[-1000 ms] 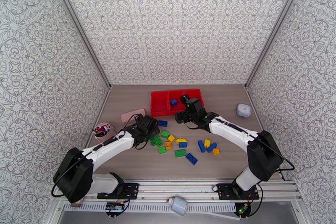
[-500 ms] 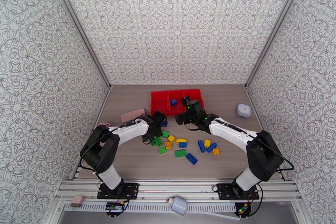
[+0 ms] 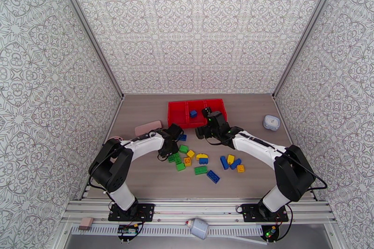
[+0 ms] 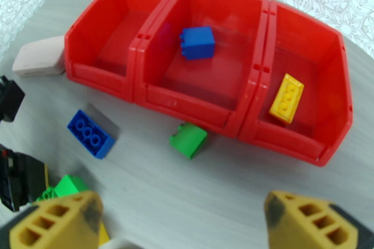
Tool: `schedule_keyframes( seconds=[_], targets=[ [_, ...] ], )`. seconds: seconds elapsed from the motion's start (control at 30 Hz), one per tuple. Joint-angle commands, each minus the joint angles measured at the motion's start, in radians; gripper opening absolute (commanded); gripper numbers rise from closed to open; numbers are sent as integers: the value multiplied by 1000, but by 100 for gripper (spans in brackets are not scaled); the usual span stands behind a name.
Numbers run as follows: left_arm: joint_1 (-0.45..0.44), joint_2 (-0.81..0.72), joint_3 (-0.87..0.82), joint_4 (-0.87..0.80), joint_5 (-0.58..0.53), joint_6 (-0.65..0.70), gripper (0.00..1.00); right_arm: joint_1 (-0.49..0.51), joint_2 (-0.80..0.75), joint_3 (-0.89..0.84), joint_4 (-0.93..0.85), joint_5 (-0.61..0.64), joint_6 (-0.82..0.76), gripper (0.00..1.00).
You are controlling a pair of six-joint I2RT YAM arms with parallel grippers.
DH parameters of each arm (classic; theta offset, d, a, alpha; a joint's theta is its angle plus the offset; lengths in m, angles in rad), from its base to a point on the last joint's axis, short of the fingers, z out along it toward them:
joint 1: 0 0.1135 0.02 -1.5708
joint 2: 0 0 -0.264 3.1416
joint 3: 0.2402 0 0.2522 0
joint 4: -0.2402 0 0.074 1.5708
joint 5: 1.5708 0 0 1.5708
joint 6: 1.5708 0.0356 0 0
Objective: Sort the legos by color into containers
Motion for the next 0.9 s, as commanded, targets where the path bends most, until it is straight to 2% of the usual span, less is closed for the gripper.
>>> schedule_keyframes(
  seconds=[0.0,0.23,0.37,0.53,0.87],
  targets=[
    [8,-32,-19,10,11,8,32,6,-3,-2,1,17,23,93],
    [5,-131,-17,24,-34,25,30,6,-39,2,-5,2,33,92],
    [15,-160,1,120,-47,72,26,6,-58,-2,14,-15,46,91],
    [48,-99,118,173,-56,113,25,6,-66,-6,43,-38,69,91],
    [101,105,405,147,-136,240,26,6,-78,-38,58,-36,76,91]
  ],
)
